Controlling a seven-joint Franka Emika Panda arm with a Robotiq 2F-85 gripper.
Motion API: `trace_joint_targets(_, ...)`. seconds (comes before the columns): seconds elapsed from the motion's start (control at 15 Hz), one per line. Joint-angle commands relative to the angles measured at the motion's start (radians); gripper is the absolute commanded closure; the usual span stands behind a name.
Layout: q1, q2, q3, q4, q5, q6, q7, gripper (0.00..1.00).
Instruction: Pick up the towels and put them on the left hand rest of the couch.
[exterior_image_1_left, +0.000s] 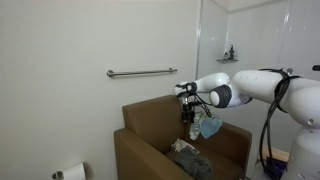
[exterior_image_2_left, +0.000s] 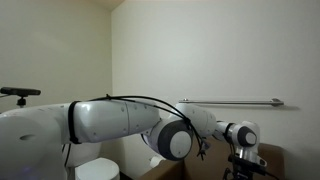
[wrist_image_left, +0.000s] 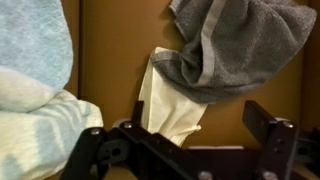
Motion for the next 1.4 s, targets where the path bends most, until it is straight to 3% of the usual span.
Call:
trace_joint_targets(0.0,0.001,0.002,0.01,-0.081,-0.007,0.054,-0.044,0.0)
trace_joint_targets(0.47,-0.007,0.004,-0.003,-0.258,-0.001,0.271,0.027,0.0)
trace_joint_targets(0.87,0.074,-0.124,-0.006,-0.597,-0.015,0.612,0.023,0.0)
trace_joint_targets(1.33,0.174,-0.216,-0.114,-0.888,0.008,1.008,0.298,0.0)
